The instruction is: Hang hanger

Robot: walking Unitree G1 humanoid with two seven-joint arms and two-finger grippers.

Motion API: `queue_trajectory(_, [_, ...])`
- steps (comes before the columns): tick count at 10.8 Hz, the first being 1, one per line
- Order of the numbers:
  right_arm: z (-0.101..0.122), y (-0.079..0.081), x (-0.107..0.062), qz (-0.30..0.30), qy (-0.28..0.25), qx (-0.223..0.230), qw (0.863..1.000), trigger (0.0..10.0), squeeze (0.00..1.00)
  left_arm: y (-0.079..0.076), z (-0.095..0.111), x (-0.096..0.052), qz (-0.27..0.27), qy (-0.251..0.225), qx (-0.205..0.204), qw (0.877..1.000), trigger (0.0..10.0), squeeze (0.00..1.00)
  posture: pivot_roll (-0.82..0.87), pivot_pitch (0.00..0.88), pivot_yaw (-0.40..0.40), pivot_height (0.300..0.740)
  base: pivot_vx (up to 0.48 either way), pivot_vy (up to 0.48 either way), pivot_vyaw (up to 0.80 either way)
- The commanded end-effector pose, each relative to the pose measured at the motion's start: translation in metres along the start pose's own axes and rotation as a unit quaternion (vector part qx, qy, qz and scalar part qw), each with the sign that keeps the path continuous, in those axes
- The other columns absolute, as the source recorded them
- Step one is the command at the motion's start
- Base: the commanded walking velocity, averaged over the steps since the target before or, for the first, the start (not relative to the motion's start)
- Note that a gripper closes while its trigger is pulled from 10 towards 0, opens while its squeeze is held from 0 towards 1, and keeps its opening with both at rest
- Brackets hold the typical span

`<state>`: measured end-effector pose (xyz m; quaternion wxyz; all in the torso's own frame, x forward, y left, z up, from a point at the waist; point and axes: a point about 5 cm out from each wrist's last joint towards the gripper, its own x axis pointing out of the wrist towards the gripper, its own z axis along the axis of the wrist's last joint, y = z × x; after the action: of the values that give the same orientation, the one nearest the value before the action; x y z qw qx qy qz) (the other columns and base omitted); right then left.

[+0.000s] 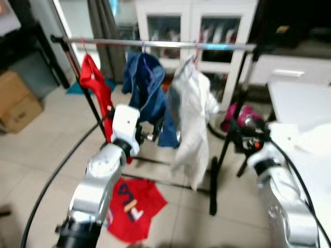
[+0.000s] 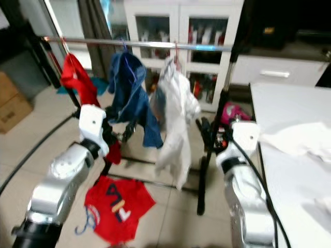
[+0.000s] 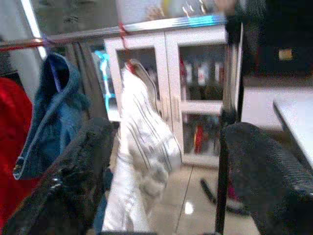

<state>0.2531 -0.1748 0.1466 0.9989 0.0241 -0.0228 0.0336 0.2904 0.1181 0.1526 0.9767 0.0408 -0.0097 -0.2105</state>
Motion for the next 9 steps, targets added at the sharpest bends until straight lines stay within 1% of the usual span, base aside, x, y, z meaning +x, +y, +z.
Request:
queue_trajectory(1, [0.0,0.012,0.006,0.029,0.005,-0.003,1.0,10.0,1.0,0.01,-0.006,-0.008,0.026,0.01,-0.002,1.0,10.0,0.47,-0.02,0.0,0.058,0.74,0.379,0.0,0.8])
queue_trajectory(2, [0.001,0.018,0.008,0.044,0.008,-0.002,0.999,10.0,1.0,0.013,-0.006,-0.011,0.036,0.009,0.0,0.999,10.0,0.47,-0.01,0.004,0.033,0.74,0.409,0.0,0.8])
queue_trajectory(3, [0.002,0.02,0.009,0.045,0.004,-0.004,0.999,10.0,1.0,0.015,-0.007,-0.012,0.043,0.011,-0.001,0.999,10.0,0.48,-0.01,0.004,0.029,0.74,0.428,0.0,0.74])
queue_trajectory(4, [0.001,0.023,0.009,0.046,0.012,0.011,0.999,10.0,1.0,0.018,-0.009,-0.015,0.048,0.019,0.006,0.999,10.0,0.48,0.0,0.011,0.016,0.74,0.424,0.0,0.0])
queue_trajectory(5, [-0.001,0.021,0.009,0.033,0.017,0.008,0.999,10.0,1.0,0.019,-0.01,-0.017,0.045,0.025,0.015,0.999,10.0,0.48,0.0,0.011,0.015,0.74,0.424,0.0,0.0])
queue_trajectory(6, [-0.001,0.017,0.009,0.021,0.018,0.013,1.0,10.0,1.0,0.018,-0.01,-0.018,0.042,0.025,0.013,0.999,10.0,0.49,0.0,0.008,0.013,0.74,0.431,0.0,0.0])
queue_trajectory(7, [-0.003,0.014,0.009,0.014,0.03,0.005,0.999,10.0,1.0,0.017,-0.01,-0.018,0.034,0.025,0.015,0.999,10.0,0.49,0.0,0.004,0.017,0.74,0.431,0.0,0.0])
queue_trajectory(8, [-0.004,0.009,0.009,-0.006,0.033,0.024,0.999,10.0,1.0,0.013,-0.01,-0.017,0.015,0.025,0.013,0.999,10.0,0.49,0.0,0.002,0.023,0.74,0.435,0.0,-0.8])
queue_trajectory(9, [0.001,-0.003,0.005,-0.034,0.02,0.008,0.999,10.0,1.0,0.005,-0.012,-0.016,-0.02,0.033,0.012,0.999,10.0,0.49,-0.01,0.003,0.027,0.74,0.435,0.0,-0.8])
